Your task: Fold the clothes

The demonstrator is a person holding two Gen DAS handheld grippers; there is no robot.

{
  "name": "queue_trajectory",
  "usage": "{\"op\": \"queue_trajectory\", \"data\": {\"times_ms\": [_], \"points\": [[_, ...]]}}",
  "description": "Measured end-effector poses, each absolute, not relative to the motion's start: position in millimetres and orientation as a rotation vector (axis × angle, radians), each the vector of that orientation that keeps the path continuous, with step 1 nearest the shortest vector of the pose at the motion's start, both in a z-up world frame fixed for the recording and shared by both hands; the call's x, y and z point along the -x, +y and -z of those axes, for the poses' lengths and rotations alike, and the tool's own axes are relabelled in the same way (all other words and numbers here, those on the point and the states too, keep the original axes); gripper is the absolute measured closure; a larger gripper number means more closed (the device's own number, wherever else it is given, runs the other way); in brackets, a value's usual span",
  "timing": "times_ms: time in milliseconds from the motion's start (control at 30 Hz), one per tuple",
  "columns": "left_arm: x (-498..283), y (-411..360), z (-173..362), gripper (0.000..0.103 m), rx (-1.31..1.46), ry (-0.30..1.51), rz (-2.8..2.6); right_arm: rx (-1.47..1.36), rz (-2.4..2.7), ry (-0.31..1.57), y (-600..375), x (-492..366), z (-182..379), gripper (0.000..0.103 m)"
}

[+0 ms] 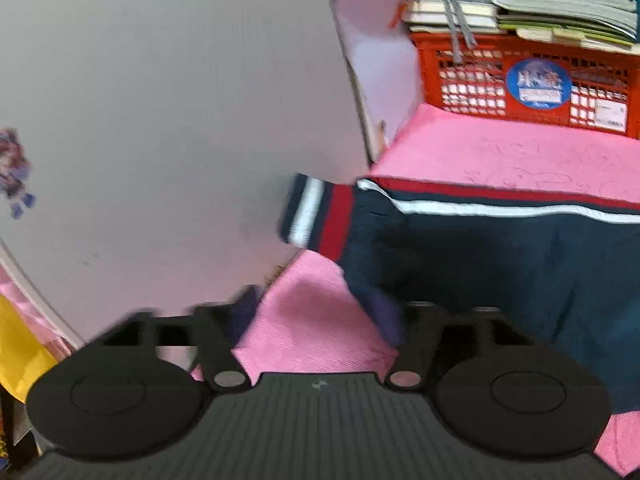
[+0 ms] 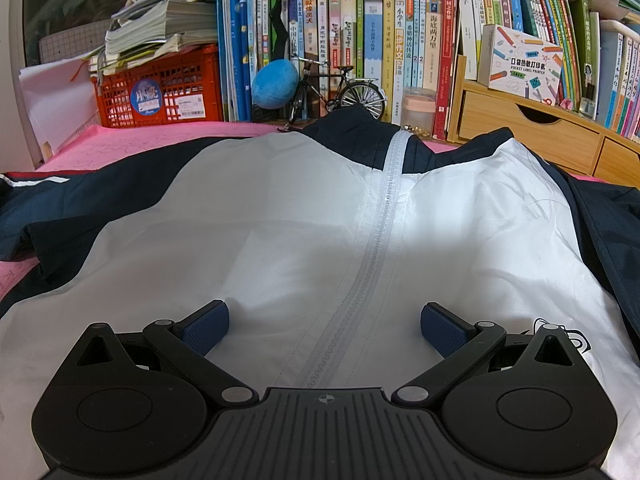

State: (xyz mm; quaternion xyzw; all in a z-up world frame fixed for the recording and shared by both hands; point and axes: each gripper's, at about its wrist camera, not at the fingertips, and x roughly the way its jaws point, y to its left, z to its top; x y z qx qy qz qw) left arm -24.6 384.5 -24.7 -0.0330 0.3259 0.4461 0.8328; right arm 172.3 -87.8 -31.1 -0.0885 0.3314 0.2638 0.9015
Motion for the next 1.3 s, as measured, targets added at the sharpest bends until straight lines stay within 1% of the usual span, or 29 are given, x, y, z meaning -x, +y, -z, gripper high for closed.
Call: {"op": "queue_trajectory", "data": {"times_ms": [67, 167, 233, 267, 367, 433, 467, 567, 667, 700, 733, 767, 800, 833, 900, 1067, 1133, 1300], "points": [[25, 394, 20, 0.021, 0.126, 0.675, -0.934, 0.184, -0.546, 0.685, -88, -172, 31, 0.0], [22, 426, 27, 0.009, 0.348, 0.659, -0.902, 0.184, -0.545, 0.685, -88, -172, 31, 0.0], [20, 438, 35, 0.006, 0.462, 0.615, -0.868, 0.184, -0.543, 0.685, -88, -172, 31, 0.0], [19, 437, 35, 0.004, 0.473, 0.584, -0.863, 0.184, -0.543, 0.685, -88, -172, 31, 0.0], [22, 424, 26, 0.004, 0.488, 0.477, -0.785, 0.183, -0.542, 0.685, -88, -171, 31, 0.0], [30, 411, 18, 0.002, 0.446, 0.44, -0.725, 0.183, -0.542, 0.686, -88, -171, 31, 0.0], [32, 407, 14, 0.0, 0.42, 0.441, -0.717, 0.183, -0.542, 0.686, -88, -171, 31, 0.0], [35, 400, 10, 0.0, 0.365, 0.449, -0.722, 0.183, -0.542, 0.686, -88, -171, 31, 0.0], [10, 412, 21, 0.0, 0.329, 0.526, -0.781, 0.183, -0.542, 0.686, -88, -171, 31, 0.0], [3, 413, 21, 0.004, 0.318, 0.526, -0.797, 0.184, -0.542, 0.686, -88, -171, 31, 0.0], [-4, 413, 20, 0.012, 0.307, 0.526, -0.814, 0.184, -0.542, 0.687, -88, -171, 31, 0.0], [-12, 414, 20, 0.024, 0.295, 0.526, -0.83, 0.184, -0.542, 0.687, -88, -171, 31, 0.0], [-19, 415, 20, 0.077, 0.284, 0.526, -0.847, 0.184, -0.542, 0.687, -88, -171, 30, 0.0], [-26, 415, 20, 0.089, 0.272, 0.526, -0.863, 0.184, -0.541, 0.687, -88, -171, 30, 0.0], [-40, 415, 18, 0.09, 0.242, 0.518, -0.894, 0.185, -0.54, 0.687, -88, -171, 31, 0.0], [-38, 377, -40, 0.09, -0.087, 0.201, -0.88, 0.185, -0.539, 0.687, -87, -170, 32, 0.0], [-43, 381, -41, 0.09, -0.134, 0.212, -0.9, 0.185, -0.539, 0.687, -87, -171, 32, 0.0], [-67, 410, 8, 0.089, -0.11, 0.466, -0.919, 0.187, -0.538, 0.687, -87, -171, 32, 0.0]]}}
